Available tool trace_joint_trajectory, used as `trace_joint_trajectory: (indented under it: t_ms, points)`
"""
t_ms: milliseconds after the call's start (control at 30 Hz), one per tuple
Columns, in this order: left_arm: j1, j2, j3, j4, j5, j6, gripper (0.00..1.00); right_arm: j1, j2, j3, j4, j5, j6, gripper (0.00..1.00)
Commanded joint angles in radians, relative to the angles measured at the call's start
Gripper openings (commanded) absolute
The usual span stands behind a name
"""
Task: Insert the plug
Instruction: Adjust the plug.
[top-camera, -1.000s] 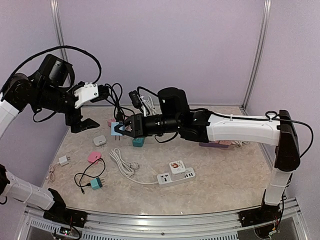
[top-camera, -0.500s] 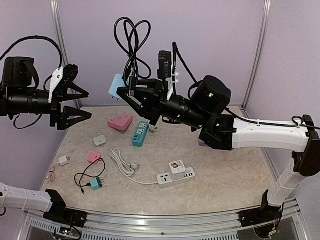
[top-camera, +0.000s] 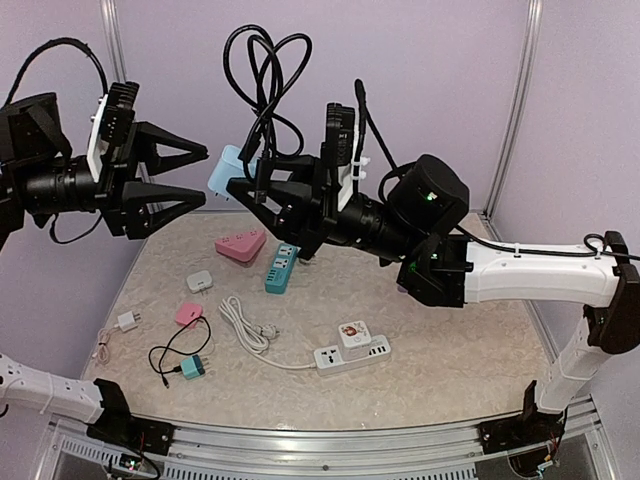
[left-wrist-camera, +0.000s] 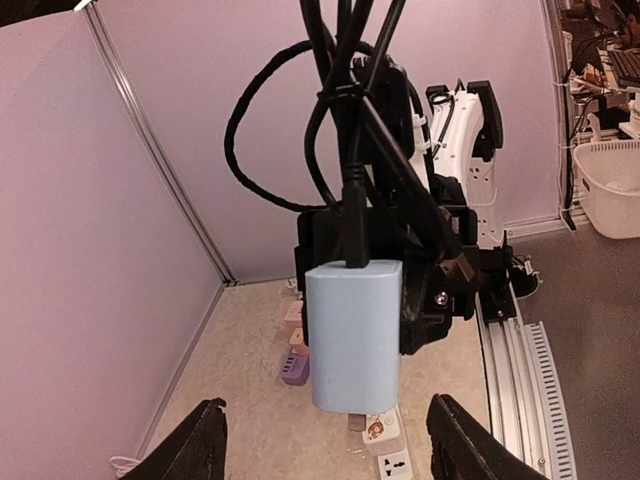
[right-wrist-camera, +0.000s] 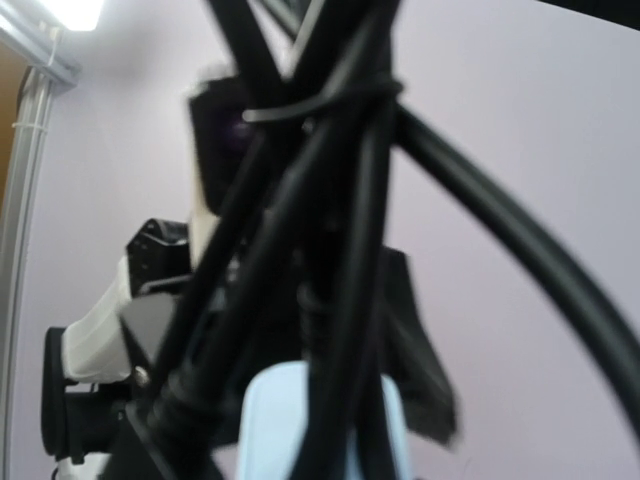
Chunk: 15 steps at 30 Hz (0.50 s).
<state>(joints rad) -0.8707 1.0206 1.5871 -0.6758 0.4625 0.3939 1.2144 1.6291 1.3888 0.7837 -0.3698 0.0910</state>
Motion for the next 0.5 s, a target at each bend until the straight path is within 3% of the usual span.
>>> trace_joint_trajectory:
  t_ms: [0,433,467]
  points:
    - [-0.02,0.035,-0.005,0.042,-0.015,-0.076,0.62,0.013,0.003,0.022,0.0,-0.029,-0.025,0.0]
    - [-0.067,0.059,0.023,0.002,0.054,-0.02,0.0,0.014,0.001,0.037,-0.086,-0.015,-0.037,0.0]
    - [-0.072,0.061,0.033,-0.003,0.051,-0.011,0.0,0.014,-0.001,0.04,-0.1,-0.017,-0.039,0.0]
